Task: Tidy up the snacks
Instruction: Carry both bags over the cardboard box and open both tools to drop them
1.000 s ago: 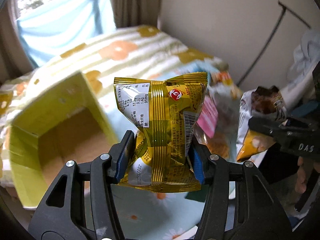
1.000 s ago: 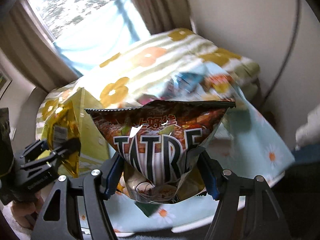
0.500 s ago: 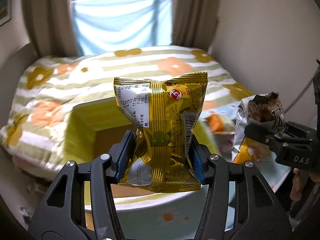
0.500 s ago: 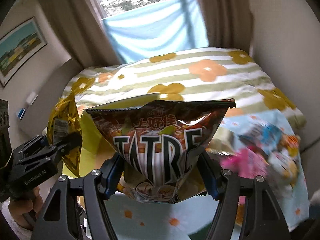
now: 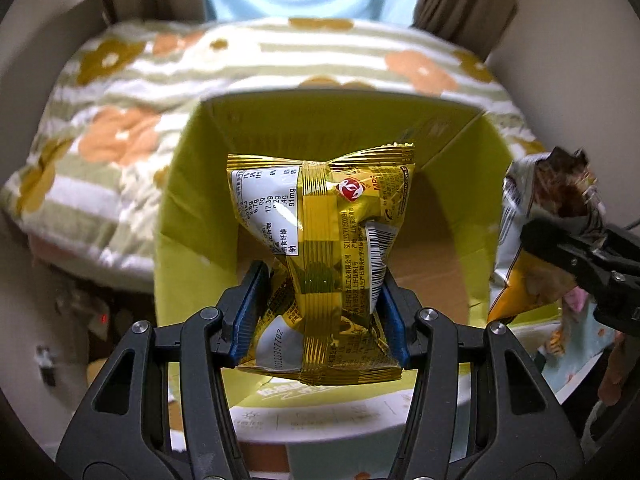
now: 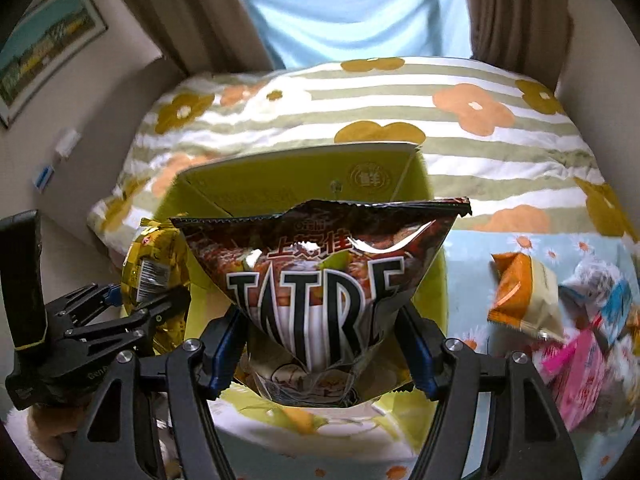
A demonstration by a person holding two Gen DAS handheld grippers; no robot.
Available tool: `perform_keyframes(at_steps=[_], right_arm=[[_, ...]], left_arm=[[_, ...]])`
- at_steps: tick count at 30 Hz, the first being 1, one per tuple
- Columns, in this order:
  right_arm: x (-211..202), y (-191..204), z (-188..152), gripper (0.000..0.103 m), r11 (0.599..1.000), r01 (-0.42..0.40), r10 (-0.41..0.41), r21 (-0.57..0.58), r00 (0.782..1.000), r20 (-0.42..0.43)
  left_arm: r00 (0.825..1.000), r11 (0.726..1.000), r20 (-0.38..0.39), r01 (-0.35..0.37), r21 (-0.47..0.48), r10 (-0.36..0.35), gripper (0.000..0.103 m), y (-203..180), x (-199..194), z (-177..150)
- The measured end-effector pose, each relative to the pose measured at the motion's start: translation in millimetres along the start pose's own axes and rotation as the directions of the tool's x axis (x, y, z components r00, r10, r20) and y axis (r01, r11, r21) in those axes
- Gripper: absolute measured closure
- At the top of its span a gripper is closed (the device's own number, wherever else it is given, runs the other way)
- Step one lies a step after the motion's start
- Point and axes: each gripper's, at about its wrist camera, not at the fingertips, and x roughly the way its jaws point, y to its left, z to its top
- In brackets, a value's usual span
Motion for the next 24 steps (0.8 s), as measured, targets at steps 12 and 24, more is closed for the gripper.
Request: perform_keyframes(at_steps=[12, 24], right_arm=[[34, -4, -5, 0.038, 0.998, -0.010, 0.003, -0.059, 0.994, -0.105], [39, -3, -15, 0.037, 0.998, -0.011, 0.001, -0.064, 0.988, -0.157]], left_arm=[[0.995, 0.999, -0.089, -0.046, -0.022, 0.044, 0.000, 1, 39, -13], [0.997, 0.995, -0.026, -0.078, -0.068, 0.076, 0.000, 13, 4, -30]])
